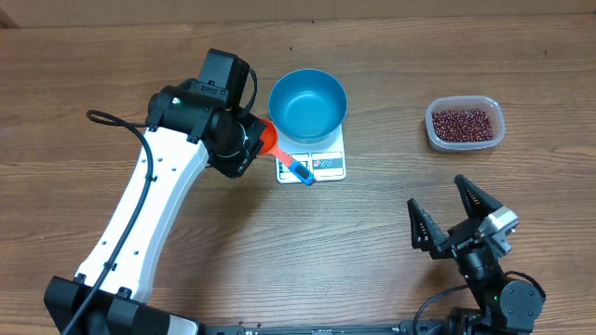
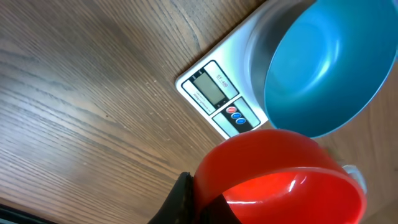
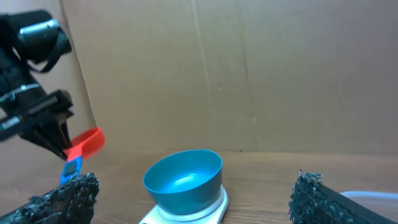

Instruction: Scoop item into bowl and weigh 150g on scale

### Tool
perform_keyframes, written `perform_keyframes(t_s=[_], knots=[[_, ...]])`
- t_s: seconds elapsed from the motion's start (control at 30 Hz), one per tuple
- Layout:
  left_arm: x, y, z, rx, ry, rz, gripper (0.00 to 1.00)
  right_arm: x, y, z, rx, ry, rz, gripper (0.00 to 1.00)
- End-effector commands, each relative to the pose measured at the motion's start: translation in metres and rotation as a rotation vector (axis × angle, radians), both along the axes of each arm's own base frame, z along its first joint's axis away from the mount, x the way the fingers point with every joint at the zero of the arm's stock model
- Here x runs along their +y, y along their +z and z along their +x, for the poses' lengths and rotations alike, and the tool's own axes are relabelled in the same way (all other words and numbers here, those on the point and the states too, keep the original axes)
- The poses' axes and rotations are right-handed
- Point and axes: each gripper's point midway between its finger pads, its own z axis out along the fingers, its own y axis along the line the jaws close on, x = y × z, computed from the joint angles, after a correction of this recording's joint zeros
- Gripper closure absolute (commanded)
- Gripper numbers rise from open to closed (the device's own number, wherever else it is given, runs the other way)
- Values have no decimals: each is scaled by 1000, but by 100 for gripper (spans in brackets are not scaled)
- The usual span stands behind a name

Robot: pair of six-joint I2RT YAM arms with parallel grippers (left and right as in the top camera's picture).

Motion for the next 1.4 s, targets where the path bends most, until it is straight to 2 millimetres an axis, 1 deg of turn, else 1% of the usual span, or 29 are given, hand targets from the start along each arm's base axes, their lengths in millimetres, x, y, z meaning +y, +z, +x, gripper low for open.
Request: perform_keyframes(t_s=[0.0, 0.1, 0.17, 0.3, 0.43, 0.57, 0.73, 0.8, 0.97, 1.03, 1.1, 1.23, 1.37], knots=[[-3, 10, 3, -26, 50, -32, 96, -2, 1, 0, 39, 10, 103, 0], [-6, 12, 6, -35, 61, -48, 96, -1, 11, -3, 35, 16, 118, 0], [-8, 12, 5, -24, 91, -70, 96, -4, 17, -2, 68, 8, 162, 0], [-9, 13, 6, -18, 113, -83, 96, -4, 27, 0, 121, 4, 171, 0], [-12, 13, 5, -21, 105, -85, 96, 2, 40, 8, 181, 42, 166, 0], [-20, 13, 3, -25, 83, -86, 96, 14, 49, 23, 274, 130, 158, 0], [-31, 16, 7, -58, 56, -98, 96, 29, 46, 48, 410, 254, 162, 0], [-34, 17, 7, -64, 49, -101, 96, 35, 45, 56, 423, 312, 156, 0], [-36, 17, 7, -59, 62, -110, 96, 55, 42, 61, 411, 516, 136, 0], [-37, 17, 6, -56, 70, -114, 96, 58, 38, 65, 464, 551, 197, 0], [-39, 17, 5, -52, 77, -117, 96, 57, 32, 73, 561, 557, 309, 0], [-43, 17, 4, -45, 80, -122, 96, 56, 21, 82, 734, 561, 507, 0], [-48, 16, 1, -39, 84, -126, 96, 56, 19, 85, 767, 568, 549, 0]])
